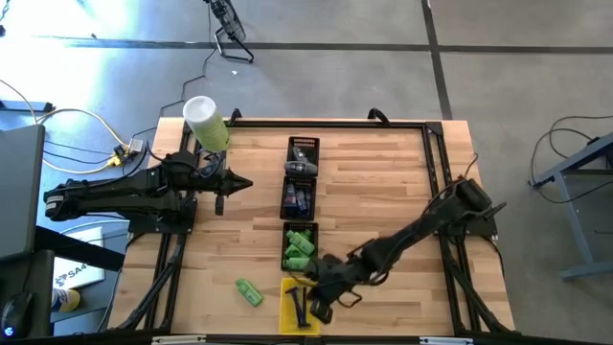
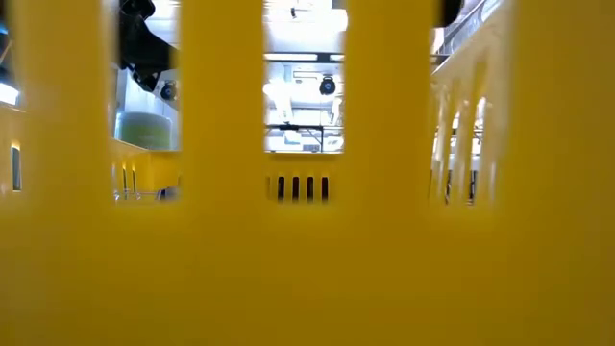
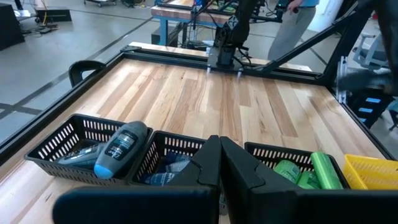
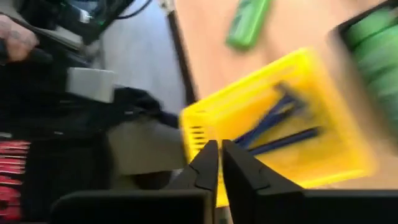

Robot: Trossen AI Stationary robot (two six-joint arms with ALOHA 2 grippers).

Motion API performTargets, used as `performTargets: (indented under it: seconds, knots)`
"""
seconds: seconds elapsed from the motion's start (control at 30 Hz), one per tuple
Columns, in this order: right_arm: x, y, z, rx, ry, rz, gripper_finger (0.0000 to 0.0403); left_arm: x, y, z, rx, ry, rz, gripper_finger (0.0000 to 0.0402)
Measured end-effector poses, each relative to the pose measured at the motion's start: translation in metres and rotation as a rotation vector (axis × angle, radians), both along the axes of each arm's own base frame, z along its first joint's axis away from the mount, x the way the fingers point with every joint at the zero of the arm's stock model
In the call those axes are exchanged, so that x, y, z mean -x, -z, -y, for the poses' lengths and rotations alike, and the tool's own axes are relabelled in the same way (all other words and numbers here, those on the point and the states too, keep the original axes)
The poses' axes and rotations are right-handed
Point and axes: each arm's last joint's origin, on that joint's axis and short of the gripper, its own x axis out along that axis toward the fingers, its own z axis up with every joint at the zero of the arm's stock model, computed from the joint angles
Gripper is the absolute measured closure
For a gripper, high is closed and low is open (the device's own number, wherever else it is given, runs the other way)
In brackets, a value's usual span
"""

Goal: Pick & Place Travel size toiletries
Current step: Put the green shampoo bottle into the bottom black bin

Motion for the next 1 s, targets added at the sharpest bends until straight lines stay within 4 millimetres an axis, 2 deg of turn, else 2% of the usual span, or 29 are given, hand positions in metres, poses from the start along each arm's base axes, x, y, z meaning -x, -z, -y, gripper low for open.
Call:
performTargets:
  seconds: [0.3, 0.43, 0.6, 0.8, 1.0]
  knots:
    - [0.034, -0.047, 0.043, 0.366, -0.044, 0.026, 0.04, 0.0, 0.0, 0.0, 0.0, -0.001, -0.001, 0.0401]
    - [0.05, -0.059, 0.063, 0.465, -0.054, 0.035, 0.0401, 0.0, 0.0, 0.0, 0.0, -0.002, -0.001, 0.0401]
    - [0.072, -0.059, 0.096, 0.522, -0.075, 0.055, 0.0401, 0.0, 0.001, 0.0, 0.002, -0.002, -0.009, 0.0401]
    - [0.104, -0.039, 0.138, 0.546, -0.089, 0.073, 0.0401, 0.0, 0.001, 0.0, -0.022, 0.003, -0.009, 0.0401]
    - [0.137, -0.027, 0.168, 0.534, -0.063, 0.181, 0.04, 0.0, 0.0, 0.0, -0.052, 0.007, -0.001, 0.0401]
